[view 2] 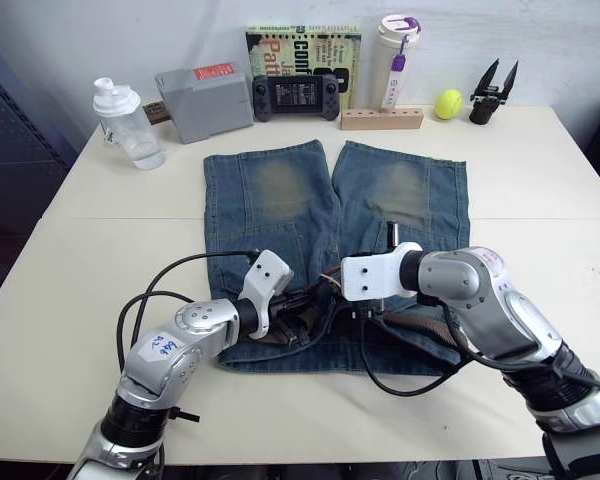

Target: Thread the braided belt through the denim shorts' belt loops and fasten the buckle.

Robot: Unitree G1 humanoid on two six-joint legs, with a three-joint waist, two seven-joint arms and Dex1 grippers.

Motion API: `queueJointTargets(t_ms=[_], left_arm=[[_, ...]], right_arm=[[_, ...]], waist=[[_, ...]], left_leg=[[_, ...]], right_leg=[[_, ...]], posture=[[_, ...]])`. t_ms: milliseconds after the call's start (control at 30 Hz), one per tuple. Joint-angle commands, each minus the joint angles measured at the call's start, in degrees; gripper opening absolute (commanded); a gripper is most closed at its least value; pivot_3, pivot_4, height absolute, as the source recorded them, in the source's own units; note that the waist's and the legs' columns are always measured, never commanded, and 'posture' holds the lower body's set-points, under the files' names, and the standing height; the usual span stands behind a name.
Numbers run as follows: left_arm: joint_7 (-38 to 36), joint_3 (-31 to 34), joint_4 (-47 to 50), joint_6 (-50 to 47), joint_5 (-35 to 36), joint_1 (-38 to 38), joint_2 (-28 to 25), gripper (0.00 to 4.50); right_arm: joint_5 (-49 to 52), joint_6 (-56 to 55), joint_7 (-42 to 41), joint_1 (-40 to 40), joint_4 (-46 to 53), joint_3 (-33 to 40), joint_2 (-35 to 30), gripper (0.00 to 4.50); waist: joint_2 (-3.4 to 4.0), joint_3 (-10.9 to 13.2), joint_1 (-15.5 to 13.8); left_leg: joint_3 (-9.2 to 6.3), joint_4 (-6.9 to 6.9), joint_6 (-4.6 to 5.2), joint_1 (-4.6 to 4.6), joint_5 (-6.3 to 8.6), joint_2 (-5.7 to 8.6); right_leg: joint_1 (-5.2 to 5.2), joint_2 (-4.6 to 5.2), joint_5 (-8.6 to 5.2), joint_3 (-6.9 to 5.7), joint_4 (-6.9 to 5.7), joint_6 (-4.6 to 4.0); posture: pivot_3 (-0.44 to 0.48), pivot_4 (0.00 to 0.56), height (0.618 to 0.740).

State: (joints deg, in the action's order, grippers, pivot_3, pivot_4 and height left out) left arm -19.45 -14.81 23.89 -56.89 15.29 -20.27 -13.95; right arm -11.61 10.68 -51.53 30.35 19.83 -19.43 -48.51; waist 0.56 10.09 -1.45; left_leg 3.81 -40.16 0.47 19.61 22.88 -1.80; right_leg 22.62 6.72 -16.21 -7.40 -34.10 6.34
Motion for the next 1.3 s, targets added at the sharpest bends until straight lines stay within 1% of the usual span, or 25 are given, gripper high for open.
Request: queueJointTargets(t_ms=[33, 167, 233, 267, 300, 333, 467, 533, 667, 767, 833, 900, 967, 1033, 1067, 1167, 1200, 1300], left_arm=[[-0.08, -1.31, 0.06, 0.17, -0.29, -0.57, 0.3, 0.0], [-0.21, -1.29, 0.23, 0.36, -0.47, -0.42, -0.16, 0.0], [-0.59, -1.21, 0.26, 0.61, -0.35, -0.37, -0.46, 0.84], [-0.74, -1.13, 0.32, 0.76, -0.24, -0.29, -0.59, 1.11], [-0.85, -1.08, 0.37, 0.88, -0.17, -0.23, -0.68, 1.66], [-1.39, -0.8, 0.81, 1.27, 0.27, 0.02, -0.89, 1.96], [-2.91, 0.35, 3.13, 1.95, 1.39, 1.03, -2.39, 3.84], [-4.98, 1.14, 5.19, 2.04, 2.31, 2.34, -4.88, 4.34], [-12.46, 8.3, 11.31, 1.6, 10.01, 6.54, -9.89, 4.34], [-17.86, 13.73, 12.67, 2.63, 14.85, 9.41, -14.66, 4.34], [-20.65, 17.67, 12.21, 2.97, 18.47, 10.51, -16.52, 4.34], [-23.51, 20.1, 11.31, 3.85, 20.56, 11.31, -18.83, 4.34], [-25.96, 22.63, 8.47, 5.57, 21.94, 11.11, -20.35, 4.34], [-26.31, 23.82, 4.34, 7.26, 21.41, 9.65, -20.98, 4.34], [-26.3, 23.4, 2.35, 8.73, 20.13, 8.87, -21.4, 4.12], [-26.08, 22.38, -2.62, 12.13, 18.35, 6.34, -20.97, 3.19], [-26.24, 20.58, -4.27, 13.87, 16.47, 5.72, -21.3, 2.72], [-27.13, 15.03, -8.03, 18.84, 10.59, 5.38, -22.57, 1.58]], right_arm=[[-0.28, 0.18, -0.35, -0.49, 2.41, 1.67, 0.61, 0.02], [-0.6, 1.38, 0.06, -1.46, 2.98, 2.21, 0.92, 0.02], [-0.6, 1.94, 0.24, -1.85, 3.16, 2.59, 1.38, 0.0], [-0.67, 2.19, 0.32, -2.06, 3.26, 2.76, 1.62, 0.0], [-0.75, 2.41, 0.35, -2.22, 3.36, 2.9, 1.82, 0.0], [-0.72, 2.82, 0.46, -2.44, 3.5, 3.12, 2.12, 0.0], [-0.7, 3.76, 0.71, -2.88, 3.84, 3.59, 2.87, 0.0], [-0.75, 4.27, 0.84, -3.18, 4.07, 3.82, 3.17, 0.0], [-0.87, 4.11, 0.99, -3.99, 4.23, 4.36, 3.07, 0.0], [-0.82, 3.64, 1.07, -4.47, 4.17, 4.76, 2.87, 0.0], [-0.82, 3.24, 1.14, -4.72, 3.98, 4.99, 2.73, 0.0], [-0.79, 2.91, 1.35, -4.84, 3.76, 5.24, 2.7, 0.0], [-0.81, 2.73, 1.56, -4.98, 3.54, 5.59, 2.69, 0.0], [-0.87, 2.71, 1.7, -5.25, 3.49, 5.98, 2.68, 0.0], [-0.87, 2.75, 1.73, -5.43, 3.53, 6.18, 2.72, 0.0], [-0.91, 3.42, 1.71, -5.56, 4.01, 6.55, 2.91, 0.0], [-0.93, 3.74, 1.77, -5.62, 4.24, 6.7, 2.96, 0.0], [-0.64, 4.62, 1.8, -6.08, 5.02, 7.51, 2.84, 0.0]], waist=[[0.0, 0.0, 0.0], [0.0, 0.0, -0.02], [0.0, 0.0, 0.03], [0.0, 0.0, 0.04], [0.0, 0.0, 0.04], [0.0, 0.0, 0.04], [0.0, 0.0, 0.05], [0.0, 0.0, 0.06], [0.01, 0.01, 0.25], [0.04, 0.03, 0.31], [0.04, 0.04, 0.19], [0.05, 0.04, 0.12], [0.05, 0.04, 0.13], [0.05, 0.04, 0.18], [0.05, 0.04, 0.17], [0.05, 0.04, 0.17], [0.05, 0.04, 0.23], [0.05, 0.04, 0.22]], left_leg=[[0.0, 0.0, 0.0, 0.0, 0.0, 0.0], [0.0, -0.01, 0.0, 0.0, 0.0, 0.0], [0.0, -0.01, 0.0, 0.0, 0.0, 0.0], [0.01, -0.01, 0.0, -0.01, 0.0, 0.0], [0.0, -0.01, 0.0, 0.0, 0.0, 0.0], [0.0, 0.0, 0.0, 0.0, 0.0, -0.01], [0.0, 0.0, 0.0, 0.0, 0.0, -0.01], [0.0, 0.0, 0.0, 0.0, 0.0, -0.01], [0.0, 0.04, 0.0, 0.01, 0.0, -0.06], [-0.01, 0.01, -0.03, 0.0, -0.01, -0.09], [0.0, 0.0, -0.03, -0.02, -0.01, -0.09], [-0.02, 0.0, -0.03, 0.01, -0.01, -0.08], [-0.01, 0.0, -0.03, 0.02, -0.01, -0.04], [0.01, 0.0, -0.03, 0.02, -0.01, -0.04], [0.01, 0.0, -0.03, 0.0, -0.01, -0.04], [0.04, 0.0, -0.05, 0.0, -0.02, -0.04], [0.06, 0.01, -0.05, 0.02, -0.02, -0.03], [0.14, 0.06, -0.05, 0.02, -0.02, 0.0]], right_leg=[[0.0, 0.0, 0.0, 0.0, 0.0, 0.0], [0.0, 0.0, 0.0, 0.0, 0.0, 0.0], [0.0, 0.0, 0.0, 0.0, -0.01, 0.0], [0.0, 0.0, 0.0, 0.01, -0.01, 0.0], [0.0, -0.01, 0.0, 0.0, -0.02, 0.0], [0.0, -0.01, 0.0, 0.0, -0.01, 0.0], [0.0, -0.02, 0.0, 0.0, -0.01, 0.0], [0.0, -0.02, 0.0, 0.0, -0.01, 0.0], [0.03, -0.04, -0.01, 0.0, 0.0, -0.01], [0.04, -0.04, -0.01, 0.0, -0.02, -0.03], [0.04, -0.04, -0.02, 0.01, -0.04, -0.03], [0.04, -0.04, -0.02, -0.01, -0.03, -0.03], [0.04, -0.02, -0.02, 0.01, 0.0, -0.03], [0.04, -0.03, -0.02, 0.01, 0.0, -0.03], [0.04, -0.04, -0.02, 0.01, -0.02, -0.03], [0.04, -0.06, -0.02, -0.03, -0.03, -0.03], [0.05, -0.06, -0.02, -0.02, -0.02, -0.03], [0.05, -0.05, -0.02, -0.02, 0.0, -0.03]], posture=[[0.0, 0.15, 0.731], [0.0, 0.15, 0.731], [0.0, 0.15, 0.731], [0.0, 0.15, 0.731], [0.0, 0.15, 0.731], [0.0, 0.15, 0.731], [0.0, 0.15, 0.731], [0.0, 0.15, 0.731], [0.0, 0.15, 0.731], [0.0, 0.15, 0.731], [0.0, 0.15, 0.731], [0.0, 0.15, 0.731], [0.0, 0.15, 0.731], [0.0, 0.15, 0.731], [0.0, 0.15, 0.731], [0.0, 0.15, 0.731], [0.0, 0.15, 0.731], [0.0, 0.15, 0.731]])
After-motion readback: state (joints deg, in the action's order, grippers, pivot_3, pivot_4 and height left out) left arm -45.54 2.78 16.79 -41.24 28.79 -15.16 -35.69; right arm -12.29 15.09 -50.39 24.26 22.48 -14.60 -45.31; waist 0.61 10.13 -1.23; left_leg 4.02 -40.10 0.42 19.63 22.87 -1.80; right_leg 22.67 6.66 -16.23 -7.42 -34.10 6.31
